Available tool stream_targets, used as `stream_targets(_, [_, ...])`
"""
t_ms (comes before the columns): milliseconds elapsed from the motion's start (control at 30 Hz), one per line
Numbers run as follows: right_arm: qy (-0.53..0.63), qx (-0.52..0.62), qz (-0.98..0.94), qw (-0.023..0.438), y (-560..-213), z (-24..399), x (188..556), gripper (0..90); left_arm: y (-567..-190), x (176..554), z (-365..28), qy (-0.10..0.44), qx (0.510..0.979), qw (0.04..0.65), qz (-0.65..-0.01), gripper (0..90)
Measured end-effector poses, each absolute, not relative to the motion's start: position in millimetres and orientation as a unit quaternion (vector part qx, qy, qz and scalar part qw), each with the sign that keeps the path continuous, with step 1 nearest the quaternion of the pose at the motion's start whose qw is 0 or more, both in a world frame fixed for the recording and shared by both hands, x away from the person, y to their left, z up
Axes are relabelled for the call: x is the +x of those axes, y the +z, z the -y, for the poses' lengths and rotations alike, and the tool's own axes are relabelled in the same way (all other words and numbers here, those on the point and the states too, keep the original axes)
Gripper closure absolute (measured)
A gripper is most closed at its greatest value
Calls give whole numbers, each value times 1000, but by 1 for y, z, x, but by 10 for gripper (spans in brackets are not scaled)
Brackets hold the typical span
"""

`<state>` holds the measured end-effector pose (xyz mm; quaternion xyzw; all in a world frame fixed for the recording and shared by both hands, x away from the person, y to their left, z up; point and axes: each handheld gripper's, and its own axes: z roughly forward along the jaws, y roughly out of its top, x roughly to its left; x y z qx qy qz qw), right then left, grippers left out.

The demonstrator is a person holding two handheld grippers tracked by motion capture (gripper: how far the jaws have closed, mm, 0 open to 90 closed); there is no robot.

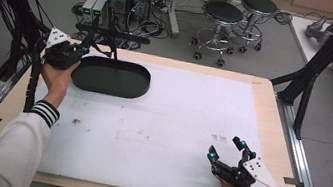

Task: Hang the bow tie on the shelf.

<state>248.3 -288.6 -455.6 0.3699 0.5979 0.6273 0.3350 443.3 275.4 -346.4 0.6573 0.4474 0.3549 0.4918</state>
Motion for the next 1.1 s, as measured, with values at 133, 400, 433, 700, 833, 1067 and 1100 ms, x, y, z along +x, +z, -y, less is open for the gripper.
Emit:
stream_targets(133, [628, 368, -597, 337, -456, 289, 249, 90, -352, 448, -275, 345, 665, 481, -455, 832])
stream_targets(400, [629, 368, -596, 337, -456, 290, 249, 90, -365, 457, -272, 319, 677, 462, -476, 832])
stream_targets(433, [629, 369, -596, 337, -456, 289, 249, 90, -366, 458, -271, 317, 677, 461, -477, 832])
stream_targets(700, [629, 369, -596, 336, -456, 289, 249, 90, -380, 465, -270, 300, 688, 442, -492, 830])
stream_targets(833, [630, 369, -595, 335, -456, 290, 249, 90, -385, 465, -269, 297, 693, 440, -487, 825])
stream_targets(1067, [629, 369, -596, 337, -456, 289, 249, 90, -389, 463, -274, 291, 692, 447, -487, 798])
stream_targets(1100, [629, 369, -596, 336, -456, 290, 249, 90, -390, 463, -274, 293, 692, 448, -485, 798])
